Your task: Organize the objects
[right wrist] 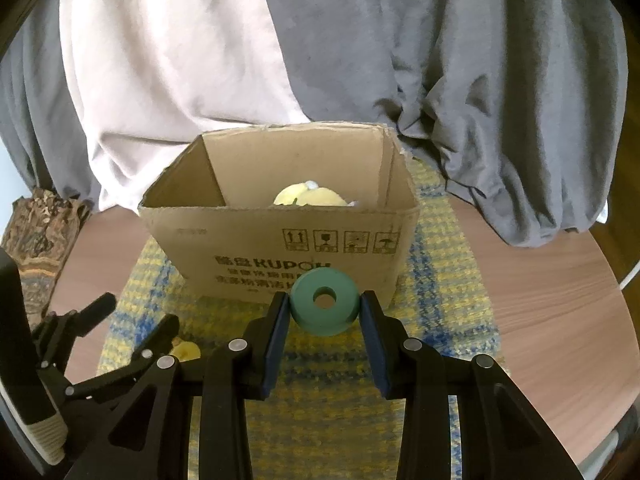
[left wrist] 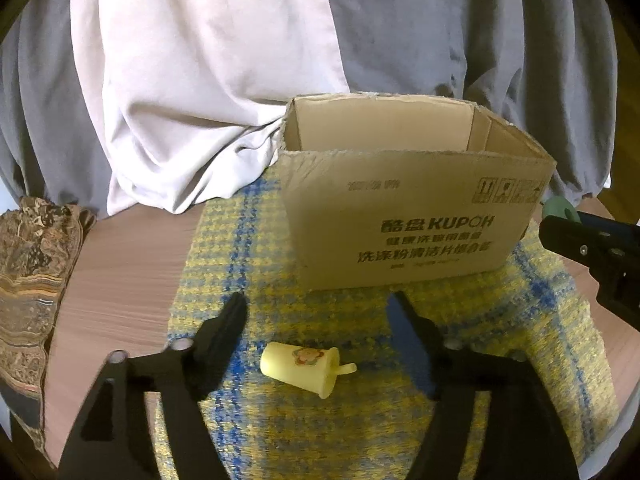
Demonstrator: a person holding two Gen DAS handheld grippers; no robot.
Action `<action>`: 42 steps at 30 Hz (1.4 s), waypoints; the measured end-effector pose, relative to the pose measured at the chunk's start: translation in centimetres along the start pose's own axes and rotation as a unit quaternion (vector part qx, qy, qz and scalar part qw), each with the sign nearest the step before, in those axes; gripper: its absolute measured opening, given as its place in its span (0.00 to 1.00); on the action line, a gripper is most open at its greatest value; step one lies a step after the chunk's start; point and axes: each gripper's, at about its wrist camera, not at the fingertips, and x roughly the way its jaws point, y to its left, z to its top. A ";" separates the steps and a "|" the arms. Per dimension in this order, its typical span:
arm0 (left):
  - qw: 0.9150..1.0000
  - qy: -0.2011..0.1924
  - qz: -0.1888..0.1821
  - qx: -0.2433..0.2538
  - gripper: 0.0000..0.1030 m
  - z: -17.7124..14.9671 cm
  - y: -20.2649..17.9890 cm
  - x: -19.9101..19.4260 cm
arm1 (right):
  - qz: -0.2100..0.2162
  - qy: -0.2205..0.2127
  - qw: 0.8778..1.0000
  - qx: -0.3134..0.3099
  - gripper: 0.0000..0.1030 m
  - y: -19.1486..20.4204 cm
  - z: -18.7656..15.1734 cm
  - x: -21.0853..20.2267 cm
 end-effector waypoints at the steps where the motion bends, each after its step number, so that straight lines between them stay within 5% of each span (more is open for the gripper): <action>1: 1.000 -0.001 0.003 0.000 0.81 -0.1 0.1 0.1 | 0.001 0.001 1.000 0.000 0.35 0.1 0.0 0.1; 8: 1.000 0.014 0.010 -0.001 0.90 -1.4 0.8 1.2 | 0.005 0.010 1.000 -0.002 0.35 0.7 -0.6 0.8; 34: 0.997 0.072 0.000 -0.020 0.89 -4.9 1.1 7.6 | -0.003 0.047 0.999 0.001 0.35 0.7 -2.2 4.2; 42: 0.996 0.083 -0.015 -0.032 0.67 -5.1 1.2 8.7 | -0.003 0.052 0.999 0.000 0.35 0.8 -2.2 4.8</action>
